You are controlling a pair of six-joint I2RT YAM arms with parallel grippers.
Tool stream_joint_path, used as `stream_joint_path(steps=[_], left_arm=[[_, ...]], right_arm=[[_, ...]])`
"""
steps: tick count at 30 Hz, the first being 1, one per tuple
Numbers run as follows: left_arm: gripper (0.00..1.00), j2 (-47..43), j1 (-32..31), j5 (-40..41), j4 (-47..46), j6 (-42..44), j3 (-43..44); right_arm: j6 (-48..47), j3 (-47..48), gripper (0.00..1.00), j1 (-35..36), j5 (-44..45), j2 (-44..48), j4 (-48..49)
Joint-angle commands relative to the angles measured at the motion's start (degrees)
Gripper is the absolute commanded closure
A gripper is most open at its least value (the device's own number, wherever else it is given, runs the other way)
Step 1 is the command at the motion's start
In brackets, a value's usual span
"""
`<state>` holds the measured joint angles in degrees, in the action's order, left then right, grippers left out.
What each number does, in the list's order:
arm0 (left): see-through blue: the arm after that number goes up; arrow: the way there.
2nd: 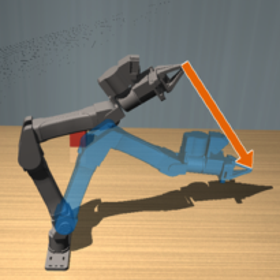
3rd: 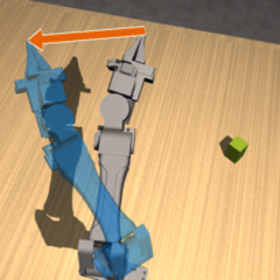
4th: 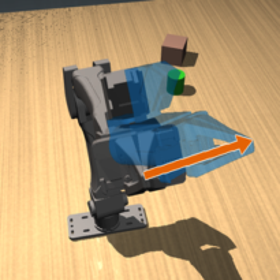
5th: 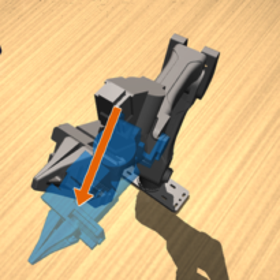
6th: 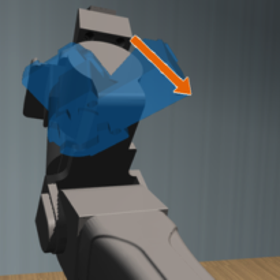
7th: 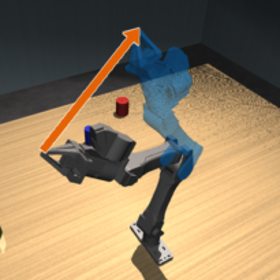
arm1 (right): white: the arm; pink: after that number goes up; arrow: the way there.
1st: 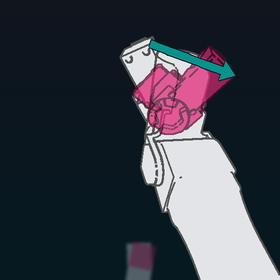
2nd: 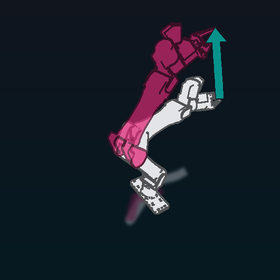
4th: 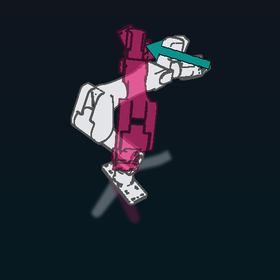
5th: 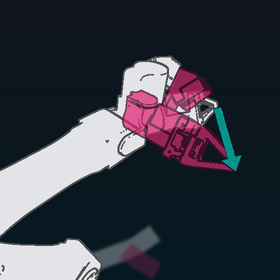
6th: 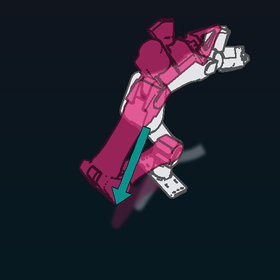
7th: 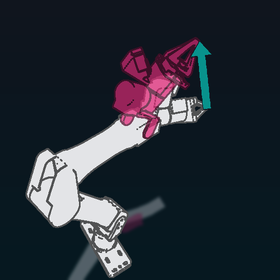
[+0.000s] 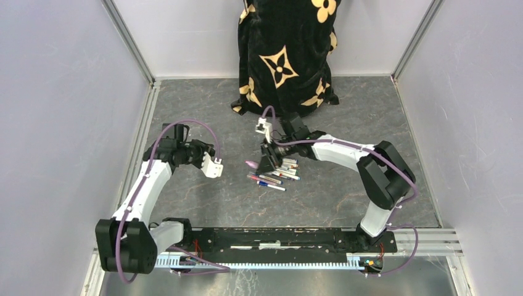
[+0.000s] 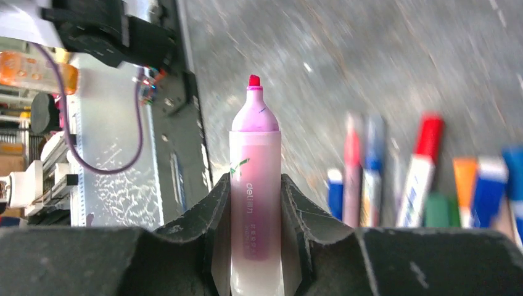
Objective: Open the pen caps
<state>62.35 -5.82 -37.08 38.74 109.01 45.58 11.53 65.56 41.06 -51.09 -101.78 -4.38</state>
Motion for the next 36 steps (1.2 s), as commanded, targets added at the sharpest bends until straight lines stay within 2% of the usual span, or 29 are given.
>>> stream_joint_path(steps=[1,7,9,10,12,14,17,21,23,25,31,35,36], left_arm=[[0.98,0.82,2.99,1.64,-2.07,-1.95,2.60],[0.96,-0.83,-0.95,0.16,-0.34,-10.49,3.09],[0.70,-3.41,-3.52,-1.99,0.14,-12.44,2.45],[0.71,-4.64,-4.74,-3.16,0.64,-12.85,2.27],[0.92,-6.02,-6.08,-5.72,0.23,-15.62,2.49],[0.98,-5.13,-6.74,-5.59,0.36,-19.30,3.71],[0.98,-1.20,-6.83,-2.28,1.59,-23.37,5.51],[0.98,6.51,-7.08,3.93,0.41,-31.57,7.35],[0.98,11.10,-7.17,6.31,0.36,-37.20,9.81],[0.98,14.55,-7.18,8.34,-0.80,-40.08,11.27],[0.98,20.67,-7.03,15.06,-7.94,-42.12,7.87],[0.94,24.40,-5.21,17.76,-11.66,-41.62,5.44],[0.92,25.26,-4.82,18.01,-12.75,-41.64,5.01]], right_arm=[[-4.56,-5.51,1.00,-3.93,1.35,4.96,-4.27],[-2.37,-5.01,1.00,-4.82,-0.52,5.20,-2.59],[0.26,-3.50,1.00,-3.84,-1.69,4.00,0.65],[2.11,-3.06,1.00,-3.14,-2.59,3.51,3.01],[2.00,0.32,1.00,-2.00,-2.39,1.91,1.62],[0.13,1.68,1.00,-2.21,0.01,1.85,-1.15],[-2.20,-0.61,1.00,-5.94,7.56,4.76,-5.66],[-1.54,-10.71,1.00,-14.43,24.88,12.25,-7.63],[-1.63,-16.04,1.00,-16.26,38.69,16.93,-8.05],[-1.58,-20.67,1.00,-17.12,48.00,20.20,-8.78],[2.34,-28.29,1.00,-21.75,62.42,24.97,-7.86],[4.11,-32.55,0.93,-24.52,64.68,26.47,-4.95],[3.98,-33.06,0.88,-24.67,65.19,26.66,-4.47]])
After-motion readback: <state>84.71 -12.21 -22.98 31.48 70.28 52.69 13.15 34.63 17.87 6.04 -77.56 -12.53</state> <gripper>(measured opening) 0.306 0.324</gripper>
